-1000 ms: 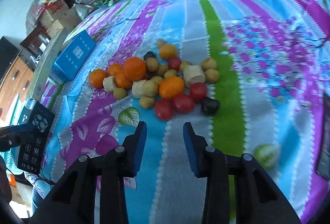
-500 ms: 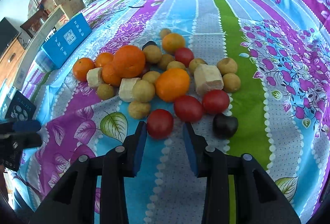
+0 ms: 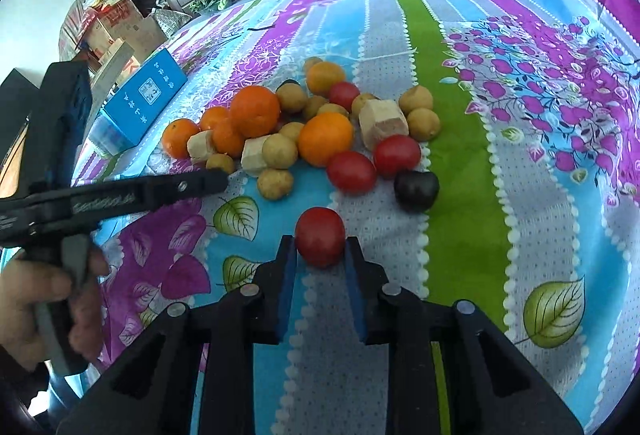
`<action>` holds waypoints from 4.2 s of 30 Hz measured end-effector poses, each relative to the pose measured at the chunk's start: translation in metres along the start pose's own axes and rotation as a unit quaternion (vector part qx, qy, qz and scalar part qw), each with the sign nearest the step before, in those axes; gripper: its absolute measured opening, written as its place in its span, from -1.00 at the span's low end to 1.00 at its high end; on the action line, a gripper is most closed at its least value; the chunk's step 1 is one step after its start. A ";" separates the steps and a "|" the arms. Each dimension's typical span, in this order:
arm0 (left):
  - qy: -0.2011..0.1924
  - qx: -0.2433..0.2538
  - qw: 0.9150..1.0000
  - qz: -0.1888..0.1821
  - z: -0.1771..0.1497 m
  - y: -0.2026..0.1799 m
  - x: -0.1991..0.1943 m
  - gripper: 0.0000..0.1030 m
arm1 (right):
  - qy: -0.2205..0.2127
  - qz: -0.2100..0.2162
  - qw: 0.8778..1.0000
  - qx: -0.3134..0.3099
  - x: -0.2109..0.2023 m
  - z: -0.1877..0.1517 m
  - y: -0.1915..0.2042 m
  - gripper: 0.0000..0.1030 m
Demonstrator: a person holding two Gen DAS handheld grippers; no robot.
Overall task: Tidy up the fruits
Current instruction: 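Grasp a red tomato with the right tool while the left tool grasps a small potato, then carry the tomato and potato over the light-blue colander with both tools, then lower both tools into the colander and open them to drop the items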
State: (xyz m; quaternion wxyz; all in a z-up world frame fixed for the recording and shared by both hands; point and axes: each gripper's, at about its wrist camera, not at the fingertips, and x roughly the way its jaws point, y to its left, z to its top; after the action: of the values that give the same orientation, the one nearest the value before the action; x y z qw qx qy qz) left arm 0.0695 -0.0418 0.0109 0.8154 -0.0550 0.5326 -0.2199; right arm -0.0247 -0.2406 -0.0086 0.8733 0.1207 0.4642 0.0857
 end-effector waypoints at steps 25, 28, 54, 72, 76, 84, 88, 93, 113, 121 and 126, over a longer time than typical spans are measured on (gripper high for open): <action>-0.076 0.034 0.995 0.060 -0.014 -0.017 -0.092 -0.50 | -0.038 -0.054 0.998 -0.023 -0.058 0.019 0.036 -0.46; -0.092 0.032 0.993 0.074 -0.015 -0.016 -0.120 -0.50 | -0.048 -0.060 0.997 -0.019 -0.074 0.027 0.044 -0.46; -0.209 -0.090 0.961 0.160 -0.057 0.088 -0.298 -0.50 | -0.100 -0.019 0.987 -0.121 -0.144 0.082 0.222 -0.46; -0.254 -0.212 0.916 0.226 -0.124 0.196 -0.389 -0.50 | -0.056 0.091 0.966 -0.236 -0.115 0.072 0.414 -0.46; -0.253 -0.236 0.909 0.232 -0.138 0.215 -0.398 -0.50 | -0.037 0.112 0.960 -0.256 -0.106 0.062 0.450 -0.46; -0.242 -0.266 0.904 0.231 -0.163 0.246 -0.404 -0.50 | 0.001 0.129 0.950 -0.284 -0.084 0.044 0.497 -0.46; -0.236 -0.278 0.903 0.228 -0.174 0.259 -0.404 -0.49 | 0.017 0.132 0.948 -0.289 -0.075 0.036 0.509 -0.46; -0.228 -0.286 0.903 0.226 -0.184 0.269 -0.403 -0.49 | 0.026 0.128 0.947 -0.294 -0.065 0.032 0.515 -0.46; -0.220 -0.294 0.904 0.218 -0.189 0.283 -0.406 -0.49 | 0.039 0.128 0.946 -0.296 -0.052 0.028 0.530 -0.46; -0.218 -0.293 0.906 0.212 -0.188 0.284 -0.405 -0.49 | 0.040 0.127 0.947 -0.292 -0.052 0.031 0.525 -0.46; -0.218 -0.293 0.906 0.213 -0.187 0.284 -0.405 -0.49 | 0.039 0.127 0.947 -0.292 -0.051 0.032 0.524 -0.46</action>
State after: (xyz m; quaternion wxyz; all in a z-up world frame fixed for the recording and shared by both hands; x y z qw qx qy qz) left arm -0.1487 0.4090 0.1806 0.8856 -0.2236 0.3814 0.1425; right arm -0.0467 0.2431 0.2012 0.8331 -0.0853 0.4335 0.3329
